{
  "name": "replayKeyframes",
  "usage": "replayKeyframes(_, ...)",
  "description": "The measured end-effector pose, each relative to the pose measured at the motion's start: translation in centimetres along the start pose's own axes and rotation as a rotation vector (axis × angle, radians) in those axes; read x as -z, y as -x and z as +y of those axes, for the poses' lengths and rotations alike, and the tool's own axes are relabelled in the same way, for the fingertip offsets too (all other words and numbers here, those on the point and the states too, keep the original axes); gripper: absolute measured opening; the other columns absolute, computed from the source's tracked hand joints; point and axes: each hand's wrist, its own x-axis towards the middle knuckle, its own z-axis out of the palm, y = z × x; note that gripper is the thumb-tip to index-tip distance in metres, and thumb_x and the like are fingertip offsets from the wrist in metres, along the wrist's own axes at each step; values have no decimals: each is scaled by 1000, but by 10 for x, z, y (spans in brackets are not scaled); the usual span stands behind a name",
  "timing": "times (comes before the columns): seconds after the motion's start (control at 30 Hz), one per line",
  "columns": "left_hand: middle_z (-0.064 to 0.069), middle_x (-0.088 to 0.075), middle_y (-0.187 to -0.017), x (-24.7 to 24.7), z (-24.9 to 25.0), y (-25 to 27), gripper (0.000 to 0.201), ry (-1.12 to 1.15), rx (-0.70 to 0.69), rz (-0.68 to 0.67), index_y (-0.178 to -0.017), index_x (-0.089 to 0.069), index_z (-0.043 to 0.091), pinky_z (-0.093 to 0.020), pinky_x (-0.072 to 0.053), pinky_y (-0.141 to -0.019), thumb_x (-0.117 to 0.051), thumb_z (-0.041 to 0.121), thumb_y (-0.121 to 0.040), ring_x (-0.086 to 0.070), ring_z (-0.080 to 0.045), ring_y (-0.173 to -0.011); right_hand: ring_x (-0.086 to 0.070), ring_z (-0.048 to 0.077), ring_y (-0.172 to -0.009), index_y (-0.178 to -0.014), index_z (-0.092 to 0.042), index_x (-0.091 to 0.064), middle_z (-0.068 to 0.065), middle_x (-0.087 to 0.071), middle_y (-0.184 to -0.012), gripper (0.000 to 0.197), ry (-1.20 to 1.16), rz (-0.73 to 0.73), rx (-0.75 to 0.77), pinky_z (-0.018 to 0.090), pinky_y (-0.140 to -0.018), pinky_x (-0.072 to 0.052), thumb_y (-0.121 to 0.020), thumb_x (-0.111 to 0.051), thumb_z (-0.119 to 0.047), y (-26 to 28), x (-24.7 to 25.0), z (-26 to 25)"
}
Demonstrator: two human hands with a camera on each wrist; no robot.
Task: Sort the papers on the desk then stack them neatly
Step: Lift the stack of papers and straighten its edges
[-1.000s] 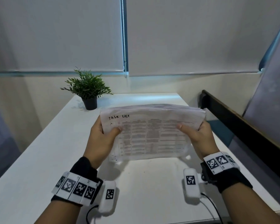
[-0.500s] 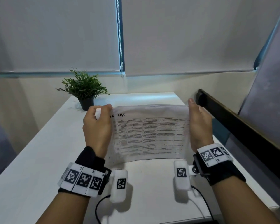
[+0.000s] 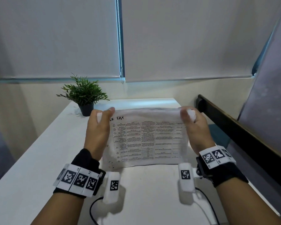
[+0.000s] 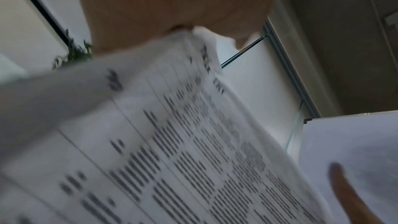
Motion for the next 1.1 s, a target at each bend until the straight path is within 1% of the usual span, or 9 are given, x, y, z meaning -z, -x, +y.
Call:
replayKeyframes(0.2, -3, -67, -93, 14, -2, -9, 36, -215, -15, -148, -99, -49, 22, -39, -56, -73, -62, -9, -84, -67, -22, -85, -69, 49, -104, -97, -16, -66, 21, -73, -101, 33, 89, -78, -42, 61, -93, -57, -83, -75, 12, -4, 10, -2)
replayKeyframes(0.37, 2, -62, -73, 11, 37, -10, 23, -377, -248, -167, -82, -54, 8, -22, -48, -55, -53, -14, -88, -59, -1, -59, -56, 24, -121, -145, -30, -44, 0, -57, -130, 87, 341, 60, -32, 37, -97, -49, -73, -92, -27, -1, 9, -26)
replayKeyframes(0.47, 8, -55, -68, -8, 84, -8, 29, -571, -487, -187, -74, -49, 18, -21, -40, -53, -56, -8, -84, -51, -5, -59, -39, 22, -138, -155, -37, -28, 0, -45, -149, 110, 784, -2, 266, 52, -116, -33, -64, -86, -58, 9, -17, -59)
replayKeyframes(0.57, 12, -52, -66, -33, 123, -1, 22, -735, -677, -254, -78, -50, 20, -9, -35, -50, -57, 0, -84, -47, -4, -59, -62, 19, -115, -147, -32, -44, -4, -66, -125, 79, 770, -195, 310, 45, -104, -46, -78, -82, -41, 8, -43, -78)
replayKeyframes(0.67, 8, -56, -85, -39, 137, 7, 25, -867, -805, -179, -101, -53, 23, -28, -46, -76, -64, 13, -81, -53, -16, -78, -73, 27, -83, -102, -18, -73, 4, -77, -90, 16, 523, -251, 238, 49, -78, -61, -86, -76, -19, -1, -46, -70)
replayKeyframes(0.8, -12, -34, -151, 2, 100, -9, 112, -807, -383, 149, -149, -19, 46, -62, -36, -110, -87, 40, -61, -34, -33, -139, -78, 21, -91, -97, -20, -77, 2, -82, -96, 19, 210, -160, 92, 55, -90, -60, -89, -76, -4, 4, -29, -42)
replayKeyframes(0.9, -18, -42, -156, 27, 54, -15, 137, -267, -22, -42, -152, -12, 53, -65, -43, -109, -100, 49, -47, -46, -37, -141, -77, 28, -102, -102, -19, -75, 5, -82, -105, 26, -14, -121, 44, 57, -97, -57, -88, -74, 3, 12, -21, -30)
replayKeyframes(1.0, -8, -75, -125, 20, 32, -6, 75, -83, 30, -240, -146, -47, 16, -56, -53, -105, -83, 7, -82, -72, -26, -116, -77, 27, -103, -102, -20, -75, 6, -81, -107, 25, -23, -116, 84, 55, -95, -59, -89, -74, 1, 15, -26, -29)
replayKeyframes(1.1, 11, -76, -111, 2, 26, 7, 33, -151, -184, -113, -120, -65, 20, -30, -61, -93, -66, -2, -95, -75, -4, -101, -77, 19, -99, -101, -25, -72, 1, -80, -103, 22, 37, -77, 154, 48, -91, -62, -91, -74, -5, 19, -36, -34)
